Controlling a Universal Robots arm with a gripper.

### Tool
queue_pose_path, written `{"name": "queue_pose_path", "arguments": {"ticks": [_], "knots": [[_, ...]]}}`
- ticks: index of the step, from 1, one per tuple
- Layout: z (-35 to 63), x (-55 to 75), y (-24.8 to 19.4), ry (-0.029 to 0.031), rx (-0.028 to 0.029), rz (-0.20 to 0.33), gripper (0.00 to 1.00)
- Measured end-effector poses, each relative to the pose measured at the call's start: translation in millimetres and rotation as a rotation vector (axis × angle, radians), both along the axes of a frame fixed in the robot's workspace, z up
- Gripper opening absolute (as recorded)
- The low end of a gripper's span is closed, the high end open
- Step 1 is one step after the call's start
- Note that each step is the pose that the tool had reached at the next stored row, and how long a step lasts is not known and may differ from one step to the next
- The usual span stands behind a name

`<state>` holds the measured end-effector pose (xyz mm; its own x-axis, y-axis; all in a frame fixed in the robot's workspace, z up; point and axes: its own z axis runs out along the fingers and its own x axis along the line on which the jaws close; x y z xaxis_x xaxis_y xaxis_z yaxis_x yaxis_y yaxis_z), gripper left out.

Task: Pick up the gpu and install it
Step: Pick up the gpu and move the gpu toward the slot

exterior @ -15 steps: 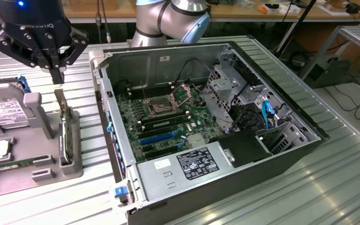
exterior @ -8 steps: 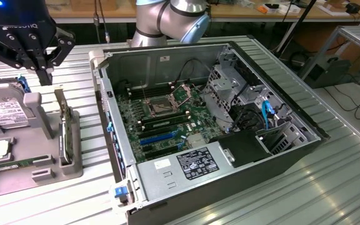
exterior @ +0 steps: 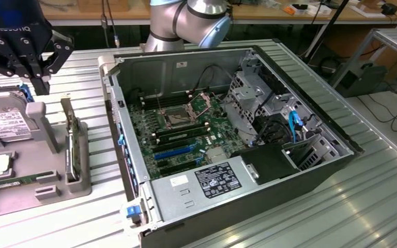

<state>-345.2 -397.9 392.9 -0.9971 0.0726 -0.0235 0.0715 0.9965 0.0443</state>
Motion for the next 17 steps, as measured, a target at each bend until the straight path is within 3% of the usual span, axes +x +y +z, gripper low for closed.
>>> {"name": "queue_pose_path", "arguments": {"ticks": [12, 17], "knots": [[0.0, 0.0, 0.0, 0.0000, 0.0000, 0.000, 0.11], [0.0, 0.0, 0.0, 0.0001, 0.0000, 0.000, 0.36]]}}
